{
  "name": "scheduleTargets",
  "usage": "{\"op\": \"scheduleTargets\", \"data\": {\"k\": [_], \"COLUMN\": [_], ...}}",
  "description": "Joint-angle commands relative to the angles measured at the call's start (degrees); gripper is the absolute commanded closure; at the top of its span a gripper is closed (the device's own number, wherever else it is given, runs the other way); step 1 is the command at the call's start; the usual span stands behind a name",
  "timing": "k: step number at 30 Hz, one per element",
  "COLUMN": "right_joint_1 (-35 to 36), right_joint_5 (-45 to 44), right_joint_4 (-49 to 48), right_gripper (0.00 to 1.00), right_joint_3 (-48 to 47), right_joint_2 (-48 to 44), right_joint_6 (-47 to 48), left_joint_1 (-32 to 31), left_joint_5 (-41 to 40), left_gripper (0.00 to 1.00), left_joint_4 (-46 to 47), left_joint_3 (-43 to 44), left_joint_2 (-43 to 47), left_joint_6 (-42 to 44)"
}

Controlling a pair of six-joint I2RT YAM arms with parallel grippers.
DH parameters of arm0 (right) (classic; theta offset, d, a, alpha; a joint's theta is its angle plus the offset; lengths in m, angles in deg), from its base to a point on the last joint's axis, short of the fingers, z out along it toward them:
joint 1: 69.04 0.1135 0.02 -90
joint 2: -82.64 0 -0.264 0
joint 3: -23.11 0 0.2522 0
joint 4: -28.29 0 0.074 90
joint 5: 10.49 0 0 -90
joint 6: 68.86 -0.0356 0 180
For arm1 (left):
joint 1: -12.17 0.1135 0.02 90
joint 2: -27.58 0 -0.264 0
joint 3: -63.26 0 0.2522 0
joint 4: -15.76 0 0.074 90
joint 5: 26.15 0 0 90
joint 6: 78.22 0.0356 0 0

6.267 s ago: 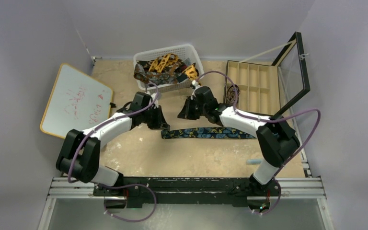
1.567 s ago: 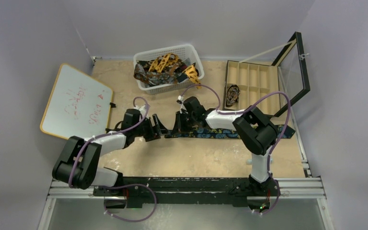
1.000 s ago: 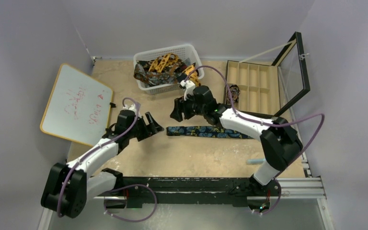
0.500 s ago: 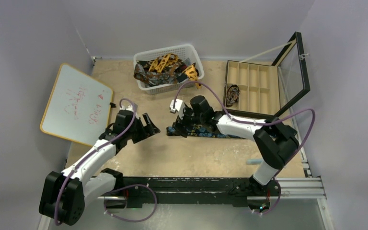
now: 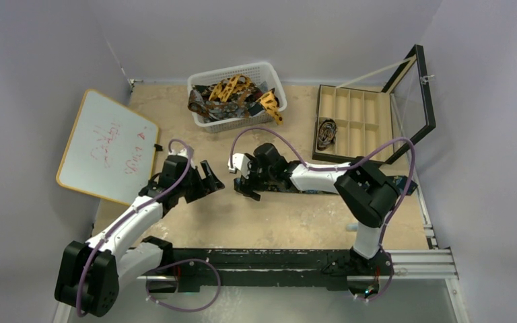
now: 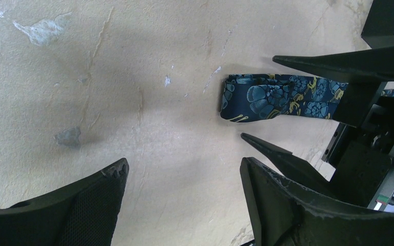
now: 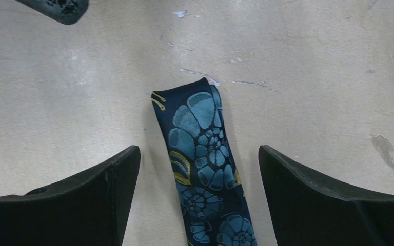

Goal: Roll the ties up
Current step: Roll the tie at the center of the board.

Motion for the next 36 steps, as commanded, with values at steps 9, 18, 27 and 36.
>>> {"op": "scheduleTargets", "data": {"k": [9,18,27,36], "right_joint_1": [-0.13,0.27,3.04,3.39], "right_joint_5": [1.33,0.65,-2.49,-2.64], "right_joint_4": [3.2,6.74,5.28,4.18], "right_gripper": [0.16,0.42,0.56,0.54], "right_joint_3": [-4.82,-4.61,-2.36,-3.03], "right_joint_2": [3.88,3.96,2.68,1.18], "right_joint_6": [1.41,-0.48,-1.34,-2.01], "left_joint_1": [0.66,0.66,0.75,0.75], "left_joint_5": [0.8,-0.21,0.13,0.35], "left_gripper": [0.22,0.22,0.23,0.23], "left_joint_4": [1.05,-0.75,-0.2,-0.39], "left_joint_3": [1.7,1.77,1.67,1.56], "left_joint_2": [-0.43,0.89,-0.06,0.0], "left_joint_6": [1.2,1.87,1.61,1.56]}}
